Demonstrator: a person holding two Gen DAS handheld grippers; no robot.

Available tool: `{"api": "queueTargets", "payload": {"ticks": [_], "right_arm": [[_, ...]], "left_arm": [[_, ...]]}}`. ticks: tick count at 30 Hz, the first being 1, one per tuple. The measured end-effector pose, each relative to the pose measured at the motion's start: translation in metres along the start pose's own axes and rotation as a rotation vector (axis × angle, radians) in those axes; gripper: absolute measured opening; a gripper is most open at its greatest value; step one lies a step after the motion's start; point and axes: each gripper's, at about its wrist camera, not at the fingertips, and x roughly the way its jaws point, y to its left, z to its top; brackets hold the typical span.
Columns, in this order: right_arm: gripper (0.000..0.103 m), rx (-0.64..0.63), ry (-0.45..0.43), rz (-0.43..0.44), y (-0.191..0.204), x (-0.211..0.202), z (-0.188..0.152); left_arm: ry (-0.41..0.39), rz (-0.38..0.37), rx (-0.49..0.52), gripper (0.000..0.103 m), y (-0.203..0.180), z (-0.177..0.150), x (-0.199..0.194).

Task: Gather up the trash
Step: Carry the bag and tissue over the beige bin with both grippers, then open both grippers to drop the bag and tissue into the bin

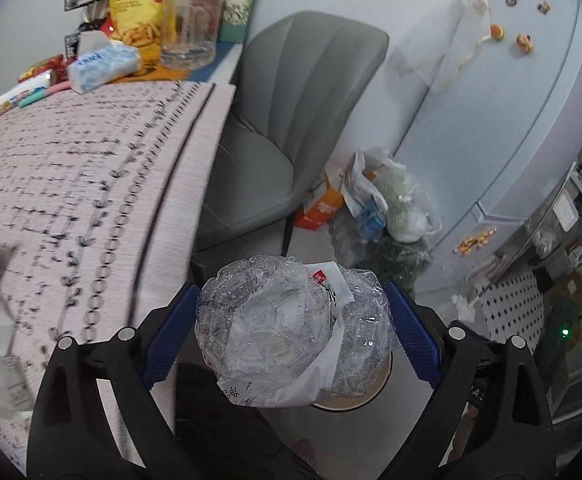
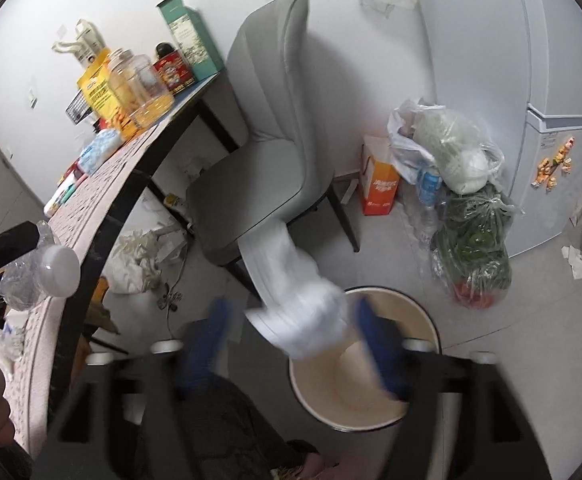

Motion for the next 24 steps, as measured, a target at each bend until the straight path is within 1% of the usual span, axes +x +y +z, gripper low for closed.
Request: {"api": "queueTargets", "payload": {"ticks": [3, 9, 12, 14, 17, 18, 19, 24], "right_arm": [[0.077, 0.031, 0.014, 0.012, -0.017, 0.004, 0.003], [0.077, 0.109, -0.004, -0.046, -0.058, -0.006, 0.008], [0.077, 0.128, -0.013, -0.077, -0.075, -0.015, 0.010], [0.077, 0.138, -0.018, -0.099, -0.085, -0.020, 0.010], [0.077, 0.160, -0.020, -0.132, -0.099, -0.028, 0.007], [0.077, 0.166, -0.018, -0.138, -0.101, -0.030, 0.007], [0.077, 0.171, -0.017, -0.141, -0.104, -0.031, 0.006], [0.077, 0.160, -0.015, -0.139, -0.098, -0.028, 0.004]], "left_arm": [[0.031, -0.006, 0.012, 0.091, -0.010, 0.001, 0.017], [0.101, -0.042, 0.048, 0.091, -0.041, -0.002, 0.052], [0.141, -0.072, 0.058, 0.091, -0.058, -0.003, 0.071], [0.153, -0.112, 0.063, 0.092, -0.069, -0.004, 0.082], [0.183, -0.146, 0.094, 0.092, -0.085, -0.007, 0.097], [0.192, -0.157, 0.087, 0.093, -0.086, -0.008, 0.099], [0.197, -0.170, 0.069, 0.097, -0.084, -0.008, 0.100], [0.168, -0.196, 0.009, 0.097, -0.069, -0.002, 0.092]]}}
